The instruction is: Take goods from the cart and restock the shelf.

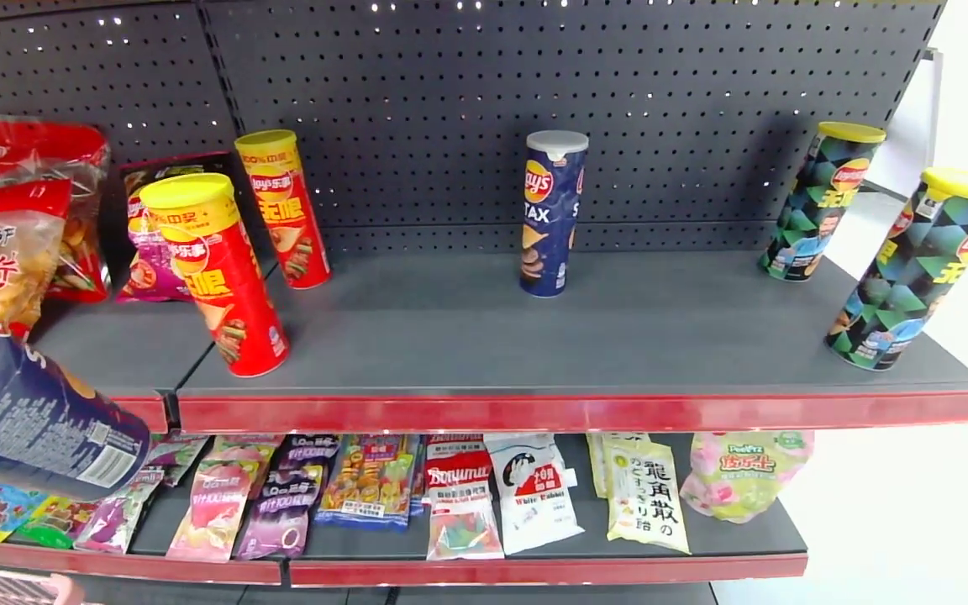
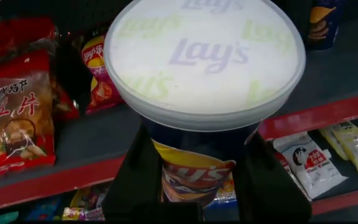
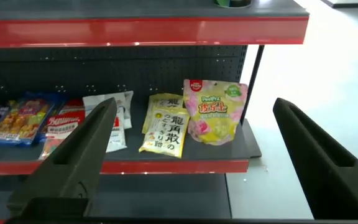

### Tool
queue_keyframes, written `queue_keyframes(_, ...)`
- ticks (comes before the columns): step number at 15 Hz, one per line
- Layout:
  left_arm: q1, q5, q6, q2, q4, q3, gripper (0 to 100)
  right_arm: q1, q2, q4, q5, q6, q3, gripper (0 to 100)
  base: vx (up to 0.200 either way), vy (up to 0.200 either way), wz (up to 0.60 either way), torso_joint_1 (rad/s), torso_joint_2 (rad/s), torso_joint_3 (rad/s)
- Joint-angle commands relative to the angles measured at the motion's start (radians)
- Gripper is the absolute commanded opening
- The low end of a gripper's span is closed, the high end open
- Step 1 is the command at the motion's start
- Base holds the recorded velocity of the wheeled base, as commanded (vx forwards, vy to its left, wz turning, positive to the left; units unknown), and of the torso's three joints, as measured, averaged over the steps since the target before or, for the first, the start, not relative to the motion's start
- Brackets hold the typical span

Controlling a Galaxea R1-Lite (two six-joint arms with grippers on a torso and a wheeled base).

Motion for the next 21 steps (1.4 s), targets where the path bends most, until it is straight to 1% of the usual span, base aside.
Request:
queue_keyframes(1, -0.001, -0.013, 0.001, -0.022, 0.001, 0.000, 0, 0.000, 0.000, 0.000, 0.002, 0.000, 0.000, 100, 0.000, 0.000, 0.00, 0.000, 0.00, 0.000)
queue_keyframes(3, -0.001, -0.042, 0.000, -0.047, 0.010, 0.006, 0, 0.000, 0.000, 0.000, 0.002, 0.000, 0.000, 100, 0.000, 0.000, 0.00, 0.000, 0.00, 0.000)
queue_keyframes(6, -0.003, -0.084, 0.000, -0.136, 0.108, 0.004, 0, 0.000, 0.001, 0.002, 0.011, -0.005, 0.000, 100, 0.000, 0.000, 0.00, 0.000, 0.00, 0.000)
queue_keyframes(7, -0.003, -0.101, 0.000, -0.202, 0.216, -0.008, 0, 0.005, 0.015, 0.002, 0.017, -0.020, -0.002, 100, 0.000, 0.000, 0.00, 0.000, 0.00, 0.000)
queue_keyframes(8, -0.005, -0.116, 0.000, -0.226, 0.269, -0.025, 0, 0.005, 0.012, 0.000, 0.032, -0.031, 0.000, 100, 0.000, 0.000, 0.00, 0.000, 0.00, 0.000)
queue_keyframes(9, -0.015, -0.174, -0.009, -0.252, 0.398, -0.088, 0, 0.011, 0.032, -0.006, 0.094, -0.028, -0.042, 100, 0.000, 0.000, 0.00, 0.000, 0.00, 0.000)
queue_keyframes(10, -0.017, -0.200, -0.009, -0.249, 0.455, -0.117, 0, 0.018, 0.258, -0.006, 0.120, 0.006, -0.247, 100, 0.000, 0.000, 0.00, 0.000, 0.00, 0.000)
queue_keyframes(11, -0.015, -0.207, -0.009, -0.242, 0.455, -0.117, 0, 0.023, 0.408, -0.002, 0.121, 0.061, -0.404, 100, 0.000, 0.000, 0.00, 0.000, 0.00, 0.000)
queue_keyframes(12, -0.015, -0.207, -0.009, -0.229, 0.455, -0.114, 0, 0.024, 0.569, 0.002, 0.141, 0.069, -0.566, 100, 0.000, 0.000, 0.00, 0.000, 0.00, 0.000)
queue_keyframes(13, -0.015, -0.203, -0.009, -0.214, 0.452, -0.117, 0, 0.041, 0.702, -0.002, 0.183, 0.009, -0.652, 100, 0.000, 0.000, 0.00, 0.000, 0.00, 0.000)
queue_keyframes(14, -0.015, -0.202, -0.011, -0.214, 0.450, -0.117, 0, 0.069, 0.811, -0.006, 0.219, -0.059, -0.703, 100, 0.000, 0.000, 0.00, 0.000, 0.00, 0.000)
queue_keyframes(15, -0.015, -0.199, -0.009, -0.216, 0.446, -0.117, 0, 0.100, 0.908, -0.015, 0.224, -0.075, -0.749, 100, 0.000, 0.000, 0.00, 0.000, 0.00, 0.000)
queue_keyframes(17, -0.015, -0.194, -0.009, -0.213, 0.446, -0.125, 0, 0.271, 1.044, -0.023, 0.233, -0.077, -0.852, 100, 0.000, 0.000, 0.00, 0.000, 0.00, 0.000)
queue_keyframes(18, -0.015, -0.196, -0.009, -0.208, 0.446, -0.126, 0, 0.340, 1.117, -0.025, 0.232, -0.075, -0.910, 100, 0.000, 0.000, 0.00, 0.000, 0.00, 0.000)
queue_keyframes(19, -0.015, -0.196, -0.009, -0.209, 0.446, -0.126, 0, 0.362, 1.156, -0.025, 0.235, -0.079, -0.942, 100, 0.000, 0.000, 0.00, 0.000, 0.00, 0.000)
queue_keyframes(20, -0.015, -0.202, -0.009, -0.211, 0.446, -0.126, 0, 0.416, 1.230, -0.028, 0.235, -0.080, -0.988, 100, 0.000, 0.000, 0.00, 0.000, 0.00, 0.000)
queue_keyframes(21, -0.015, -0.203, -0.009, -0.211, 0.446, -0.125, 0, 0.434, 1.261, -0.031, 0.236, -0.077, -1.005, 100, 0.000, 0.000, 0.00, 0.000, 0.00, 0.000)
